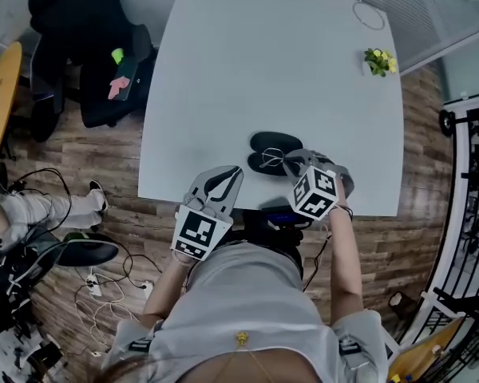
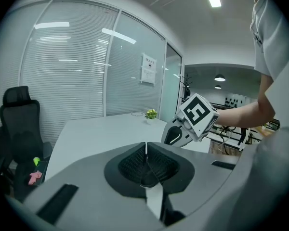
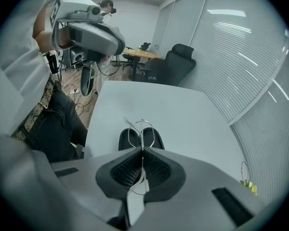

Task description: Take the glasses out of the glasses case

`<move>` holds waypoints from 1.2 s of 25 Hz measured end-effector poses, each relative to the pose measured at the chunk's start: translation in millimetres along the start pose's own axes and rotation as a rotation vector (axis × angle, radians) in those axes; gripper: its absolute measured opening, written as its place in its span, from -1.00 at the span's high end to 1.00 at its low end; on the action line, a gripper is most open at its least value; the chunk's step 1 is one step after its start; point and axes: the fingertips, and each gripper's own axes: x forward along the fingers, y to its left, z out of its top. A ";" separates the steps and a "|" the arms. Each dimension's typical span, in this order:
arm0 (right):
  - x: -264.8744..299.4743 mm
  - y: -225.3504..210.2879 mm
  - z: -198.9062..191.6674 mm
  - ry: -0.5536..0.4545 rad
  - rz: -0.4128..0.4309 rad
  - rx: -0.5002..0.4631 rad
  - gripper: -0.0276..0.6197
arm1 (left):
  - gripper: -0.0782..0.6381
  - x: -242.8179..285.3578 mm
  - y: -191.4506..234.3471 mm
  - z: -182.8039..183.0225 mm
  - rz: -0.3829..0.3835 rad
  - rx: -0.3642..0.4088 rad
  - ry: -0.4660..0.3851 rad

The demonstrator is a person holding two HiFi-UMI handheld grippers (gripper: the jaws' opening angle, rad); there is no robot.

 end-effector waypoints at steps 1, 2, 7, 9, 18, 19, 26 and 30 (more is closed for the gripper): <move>-4.4 0.4 0.8 -0.003 -0.005 0.000 0.84 | 0.70 -0.2 -2.3 0.3 -0.002 0.003 -0.001; -8.6 0.8 2.2 -0.006 -0.011 0.000 0.84 | 0.70 -0.6 -4.2 0.7 -0.004 0.005 -0.001; -26.8 -1.3 12.4 -0.024 -0.047 0.005 0.84 | 0.69 -2.9 -7.6 3.3 -0.014 0.016 -0.012; -33.2 -1.0 14.2 -0.028 -0.054 0.006 0.84 | 0.70 -2.3 -8.8 3.9 -0.017 0.021 -0.013; -60.1 -1.2 19.9 -0.032 -0.097 0.009 0.84 | 0.70 -3.4 -11.9 9.8 -0.032 0.025 -0.030; -62.0 -1.8 20.8 -0.031 -0.102 0.010 0.84 | 0.70 -3.4 -11.5 9.9 -0.033 0.026 -0.030; -70.8 -1.1 22.1 -0.034 -0.110 0.009 0.84 | 0.70 0.1 -13.8 8.2 -0.047 0.044 -0.019; -70.1 0.4 21.3 -0.023 -0.099 0.005 0.84 | 0.70 0.9 -13.9 8.1 -0.054 0.040 -0.017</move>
